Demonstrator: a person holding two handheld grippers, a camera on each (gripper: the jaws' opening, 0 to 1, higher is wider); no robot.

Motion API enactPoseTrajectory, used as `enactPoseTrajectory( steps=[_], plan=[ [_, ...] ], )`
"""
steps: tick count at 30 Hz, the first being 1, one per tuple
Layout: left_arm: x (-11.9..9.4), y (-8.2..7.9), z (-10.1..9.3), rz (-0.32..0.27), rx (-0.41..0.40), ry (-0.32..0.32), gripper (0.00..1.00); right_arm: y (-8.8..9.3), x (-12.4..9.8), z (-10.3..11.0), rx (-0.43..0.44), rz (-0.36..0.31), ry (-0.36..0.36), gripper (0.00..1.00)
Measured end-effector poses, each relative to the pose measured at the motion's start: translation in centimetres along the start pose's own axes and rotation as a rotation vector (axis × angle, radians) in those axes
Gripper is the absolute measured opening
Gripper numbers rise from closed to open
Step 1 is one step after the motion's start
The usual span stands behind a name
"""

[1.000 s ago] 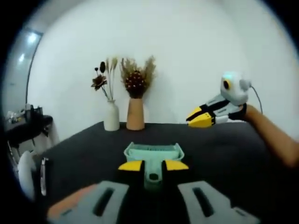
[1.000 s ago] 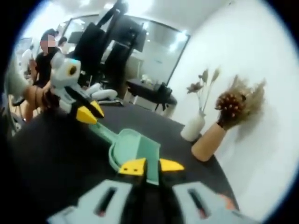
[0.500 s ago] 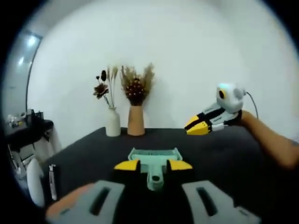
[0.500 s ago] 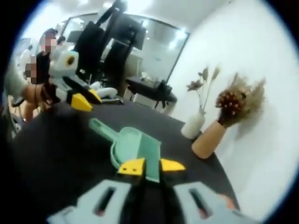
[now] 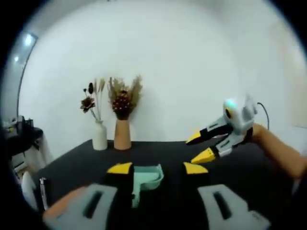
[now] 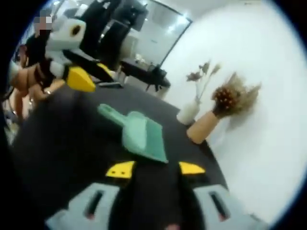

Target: Pick up the broom and sweep the trash on the tabletop into the dustpan.

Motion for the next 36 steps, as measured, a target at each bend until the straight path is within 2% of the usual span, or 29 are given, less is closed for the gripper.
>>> enactPoseTrajectory(
  steps=[3,7,10,13,15,21,25,30,36],
  plan=[
    [0.4,1.0,-2.1,0.018,0.012,0.043,0.54,0.7,-3.0,0.7,0.026,0.022,0.022,0.61],
    [0.8,2.5,-4.4,0.042,0.016,0.098,0.63,1.8,-7.0,1.3,0.123,0.035,0.080,0.70],
    [1.0,3.5,-5.6,0.053,0.035,0.113,0.69,2.6,-9.6,1.8,0.190,0.052,0.129,0.78],
    [1.3,4.6,-6.6,0.066,0.051,0.122,0.73,3.3,-12.0,2.3,0.269,0.052,0.193,0.90],
    [1.6,5.3,-7.3,0.079,0.053,0.144,0.81,3.9,-13.5,2.6,0.303,0.052,0.242,0.97],
    [2.2,6.2,-9.2,0.094,0.047,0.223,0.95,6.5,-18.1,3.6,0.440,0.039,0.365,0.97],
    [2.4,5.9,-9.5,0.088,0.010,0.257,0.95,7.9,-20.1,4.6,0.462,0.033,0.402,0.97],
    [2.8,6.1,-8.8,0.104,-0.001,0.257,0.95,10.2,-22.0,6.2,0.487,0.053,0.433,0.97],
    [2.4,6.9,-7.6,0.118,-0.005,0.268,0.95,12.5,-23.8,7.7,0.542,0.042,0.466,0.97]
  ],
)
Point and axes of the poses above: the point that each gripper's makers call its tool centre point, and the gripper's own axes: x roughly forward along the fingers, z roughly to its left, y roughly out of its underside, the point moved 5 cm from there along -x, roughly backward along the fingers, and after that the axes turned 15 degrees about -x, right-handed, at the moved point
